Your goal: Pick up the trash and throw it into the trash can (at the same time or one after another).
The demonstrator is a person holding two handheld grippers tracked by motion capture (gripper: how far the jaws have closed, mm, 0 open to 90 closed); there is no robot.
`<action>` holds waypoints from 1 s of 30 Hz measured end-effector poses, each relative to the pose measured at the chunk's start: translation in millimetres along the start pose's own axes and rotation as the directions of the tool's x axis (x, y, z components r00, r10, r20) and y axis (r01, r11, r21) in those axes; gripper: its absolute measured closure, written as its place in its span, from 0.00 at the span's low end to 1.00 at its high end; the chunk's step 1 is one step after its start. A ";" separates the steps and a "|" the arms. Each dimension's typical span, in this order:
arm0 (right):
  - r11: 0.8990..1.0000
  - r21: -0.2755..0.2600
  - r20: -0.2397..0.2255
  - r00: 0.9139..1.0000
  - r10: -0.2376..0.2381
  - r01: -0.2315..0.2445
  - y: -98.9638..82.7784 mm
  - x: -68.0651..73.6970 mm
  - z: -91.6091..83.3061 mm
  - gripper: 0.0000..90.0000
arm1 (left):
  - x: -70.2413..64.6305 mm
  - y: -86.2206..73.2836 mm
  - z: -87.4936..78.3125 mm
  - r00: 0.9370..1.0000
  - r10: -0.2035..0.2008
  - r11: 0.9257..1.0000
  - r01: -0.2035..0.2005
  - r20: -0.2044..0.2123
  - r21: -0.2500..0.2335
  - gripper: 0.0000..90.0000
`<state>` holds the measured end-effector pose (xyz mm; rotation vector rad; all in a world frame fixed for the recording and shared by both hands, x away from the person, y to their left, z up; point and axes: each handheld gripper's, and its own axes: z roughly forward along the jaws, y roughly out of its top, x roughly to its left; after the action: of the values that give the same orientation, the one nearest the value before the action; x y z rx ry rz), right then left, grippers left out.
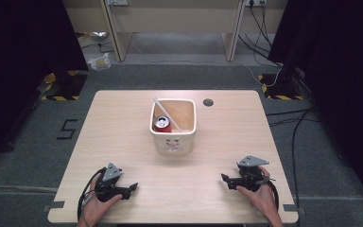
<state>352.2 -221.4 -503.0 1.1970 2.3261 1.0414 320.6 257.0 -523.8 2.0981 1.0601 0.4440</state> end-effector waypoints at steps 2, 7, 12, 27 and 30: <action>1.000 0.003 0.000 1.000 0.004 -0.004 -2.9 0.2 -0.1 0.20 | 0.0 0.0 0.0 1.000 0.000 1.000 0.000 0.000 0.000 0.13; 1.000 0.014 0.005 1.000 0.005 -0.005 -7.9 1.5 0.3 0.20 | 0.0 0.0 0.0 1.000 0.000 1.000 0.000 0.000 0.000 0.13; 1.000 0.023 0.003 1.000 0.006 -0.006 -11.6 2.8 0.5 0.20 | -0.1 0.0 0.0 1.000 0.000 1.000 0.000 -0.001 -0.001 0.13; 1.000 0.016 0.057 0.998 -0.020 0.019 -19.0 8.3 0.1 0.16 | -0.1 -0.1 -0.1 1.000 0.000 1.000 0.000 -0.002 -0.001 0.13; 1.000 0.017 0.056 0.998 -0.021 0.020 -19.0 8.3 0.1 0.15 | -0.1 -0.2 -0.1 1.000 0.000 1.000 0.000 -0.002 -0.001 0.13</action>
<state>336.6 -222.0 -516.6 1.1912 2.3035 0.9705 320.4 257.0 -523.9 2.0974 1.0610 0.4463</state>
